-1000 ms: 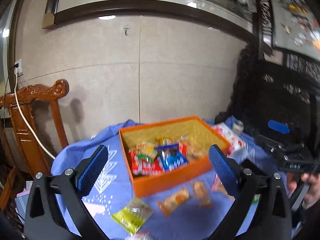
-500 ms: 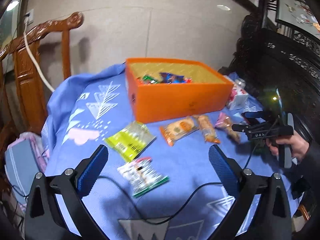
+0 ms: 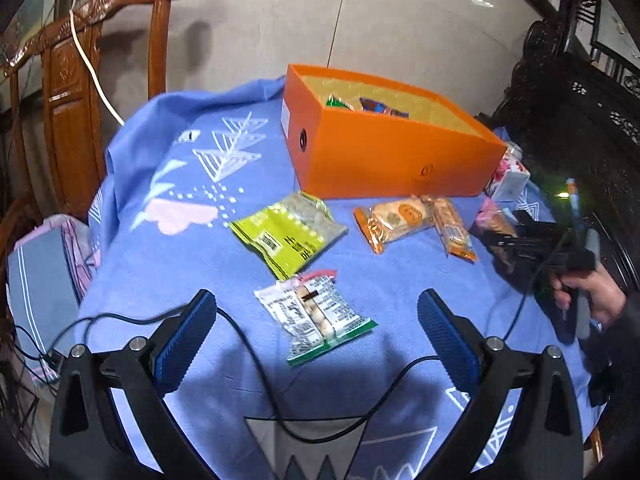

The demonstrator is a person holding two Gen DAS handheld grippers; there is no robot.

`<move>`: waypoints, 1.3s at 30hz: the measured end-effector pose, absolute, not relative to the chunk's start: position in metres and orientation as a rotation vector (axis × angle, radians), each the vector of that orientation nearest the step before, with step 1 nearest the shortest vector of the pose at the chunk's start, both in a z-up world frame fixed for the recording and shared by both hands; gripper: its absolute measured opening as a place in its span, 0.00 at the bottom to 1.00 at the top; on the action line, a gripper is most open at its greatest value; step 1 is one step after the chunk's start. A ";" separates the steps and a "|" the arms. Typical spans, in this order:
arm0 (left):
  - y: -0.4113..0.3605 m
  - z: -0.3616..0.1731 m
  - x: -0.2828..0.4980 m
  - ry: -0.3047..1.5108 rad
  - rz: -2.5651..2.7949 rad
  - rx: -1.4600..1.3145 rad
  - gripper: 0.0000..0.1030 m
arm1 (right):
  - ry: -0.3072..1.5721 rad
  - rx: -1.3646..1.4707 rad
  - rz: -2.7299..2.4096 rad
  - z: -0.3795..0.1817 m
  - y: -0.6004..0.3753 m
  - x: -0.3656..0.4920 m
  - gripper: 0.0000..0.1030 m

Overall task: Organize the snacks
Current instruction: 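Grasp the clear cookie bag with the right tool while the left grasps the white-green pack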

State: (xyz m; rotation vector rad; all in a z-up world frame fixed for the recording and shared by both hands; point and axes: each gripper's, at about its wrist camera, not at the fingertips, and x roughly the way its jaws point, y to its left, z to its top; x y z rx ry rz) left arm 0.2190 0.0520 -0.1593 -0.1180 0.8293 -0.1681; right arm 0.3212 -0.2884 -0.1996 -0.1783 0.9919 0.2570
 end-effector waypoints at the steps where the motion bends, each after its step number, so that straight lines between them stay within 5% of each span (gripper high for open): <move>1: 0.049 -0.163 0.222 0.839 -0.168 -0.130 0.96 | 0.983 -0.148 0.248 -0.195 -0.289 0.314 0.40; 15: 0.039 -0.211 0.244 0.986 -0.047 -0.256 0.96 | 0.837 0.077 0.238 -0.145 -0.265 0.186 0.40; 33: 0.032 -0.230 0.256 0.984 0.078 -0.216 0.96 | 0.860 0.055 0.362 -0.149 -0.215 0.167 0.40; 35: 0.029 -0.231 0.256 0.976 0.074 -0.190 0.91 | 0.863 0.054 0.365 -0.150 -0.214 0.166 0.40; 37: 0.023 -0.229 0.254 0.960 0.065 -0.135 0.65 | 0.863 0.050 0.360 -0.150 -0.214 0.165 0.40; 39: 0.019 -0.228 0.252 0.956 0.056 -0.112 0.61 | 0.866 0.052 0.352 -0.150 -0.215 0.164 0.40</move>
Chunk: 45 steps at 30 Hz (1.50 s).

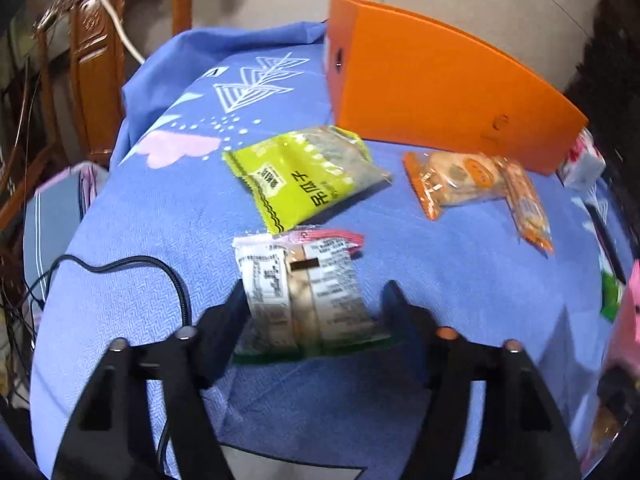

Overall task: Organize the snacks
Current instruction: 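Grasp the clear cookie bag with the right tool while the left grasps the white-green pack, then carry both packs over the orange box and open both tools to drop them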

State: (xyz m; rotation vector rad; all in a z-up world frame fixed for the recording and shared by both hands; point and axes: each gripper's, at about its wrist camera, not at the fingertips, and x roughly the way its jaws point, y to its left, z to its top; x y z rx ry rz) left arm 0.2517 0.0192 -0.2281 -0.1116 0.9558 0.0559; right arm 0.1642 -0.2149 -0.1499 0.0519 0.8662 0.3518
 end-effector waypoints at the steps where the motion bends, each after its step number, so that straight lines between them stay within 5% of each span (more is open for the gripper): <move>1: 0.018 -0.228 0.250 0.953 0.049 -0.105 0.60 | 0.868 0.054 0.348 -0.150 -0.216 0.164 0.40; 23: 0.005 -0.144 0.207 0.733 -0.194 -0.102 0.54 | 0.802 0.055 0.332 -0.127 -0.220 0.157 0.40; 45: -0.032 0.011 0.385 0.528 -0.256 -0.011 0.54 | 0.548 0.115 0.253 -0.005 -0.251 0.359 0.40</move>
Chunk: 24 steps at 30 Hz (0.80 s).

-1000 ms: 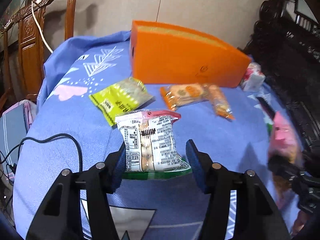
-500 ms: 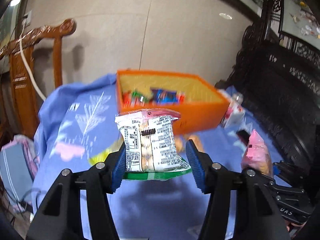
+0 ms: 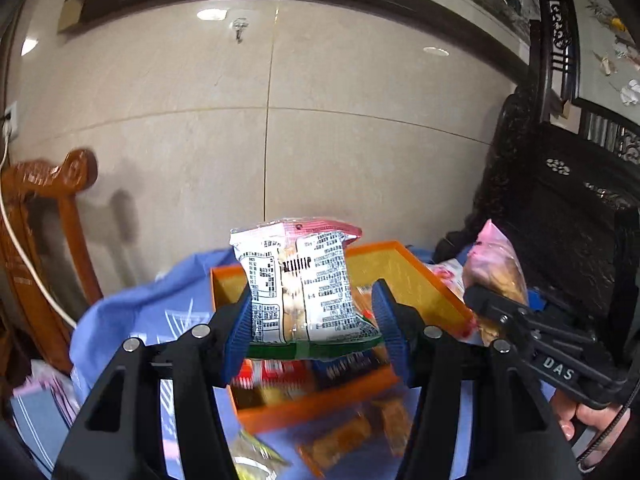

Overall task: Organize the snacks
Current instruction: 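Carry both packs over the orange box and open both tools to drop them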

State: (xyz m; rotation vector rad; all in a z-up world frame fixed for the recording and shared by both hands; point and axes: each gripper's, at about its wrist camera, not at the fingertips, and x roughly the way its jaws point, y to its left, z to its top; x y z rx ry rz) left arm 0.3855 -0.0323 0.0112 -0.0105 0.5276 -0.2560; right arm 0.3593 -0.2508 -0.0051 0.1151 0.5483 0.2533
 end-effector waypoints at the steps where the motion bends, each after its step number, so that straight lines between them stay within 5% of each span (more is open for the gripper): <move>1: -0.034 0.012 0.392 0.527 -0.252 -0.003 0.54 | 0.549 0.113 0.247 -0.005 -0.250 0.367 0.40; 7: -0.039 0.005 0.435 0.546 -0.188 0.041 0.58 | 0.571 0.113 0.231 -0.016 -0.245 0.413 0.43; 8: -0.038 0.001 0.441 0.556 -0.163 0.046 0.66 | 0.583 0.089 0.224 -0.020 -0.241 0.420 0.60; 9: -0.038 -0.003 0.449 0.578 -0.115 0.056 0.96 | 0.590 0.070 0.200 -0.022 -0.238 0.423 0.87; 11: -0.031 -0.009 0.453 0.593 -0.018 0.052 0.96 | 0.556 0.065 0.144 -0.022 -0.237 0.417 0.97; 24: -0.021 -0.002 0.406 0.598 -0.057 0.010 0.96 | 0.529 0.064 0.196 -0.005 -0.240 0.351 0.97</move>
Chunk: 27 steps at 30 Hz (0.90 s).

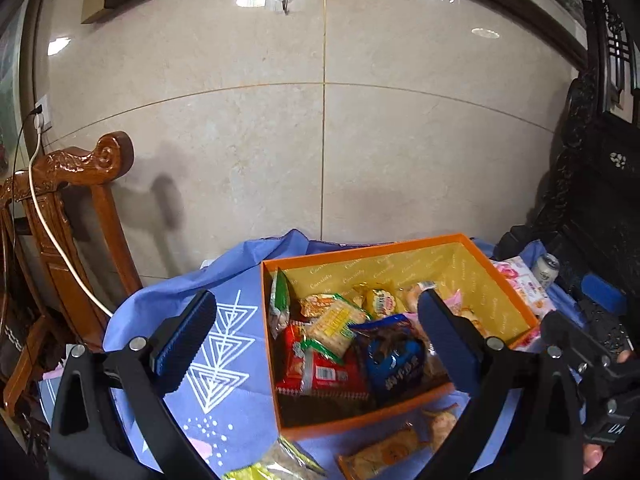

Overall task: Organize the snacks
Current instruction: 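Carry both packs over the orange box and open both tools to drop them, then grasp the yellow-green bag with the left tool while the right grasps the green plum pack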

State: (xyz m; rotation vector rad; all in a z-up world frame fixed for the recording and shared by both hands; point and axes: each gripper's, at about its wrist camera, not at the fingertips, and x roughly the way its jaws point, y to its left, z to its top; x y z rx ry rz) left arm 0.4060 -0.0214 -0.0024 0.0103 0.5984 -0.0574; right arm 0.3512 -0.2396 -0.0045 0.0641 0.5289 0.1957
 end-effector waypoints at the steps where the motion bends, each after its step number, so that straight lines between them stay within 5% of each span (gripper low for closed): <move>1: -0.023 -0.001 0.401 0.598 -0.063 0.008 0.96 | 0.530 0.064 0.196 -0.004 -0.240 0.346 0.97; 12: -0.009 -0.026 0.308 0.631 -0.144 -0.089 0.96 | 0.590 0.048 0.171 -0.024 -0.280 0.264 0.97; 27: -0.041 -0.123 0.204 0.727 -0.305 -0.058 0.96 | 0.792 0.183 0.069 -0.136 -0.358 0.181 0.97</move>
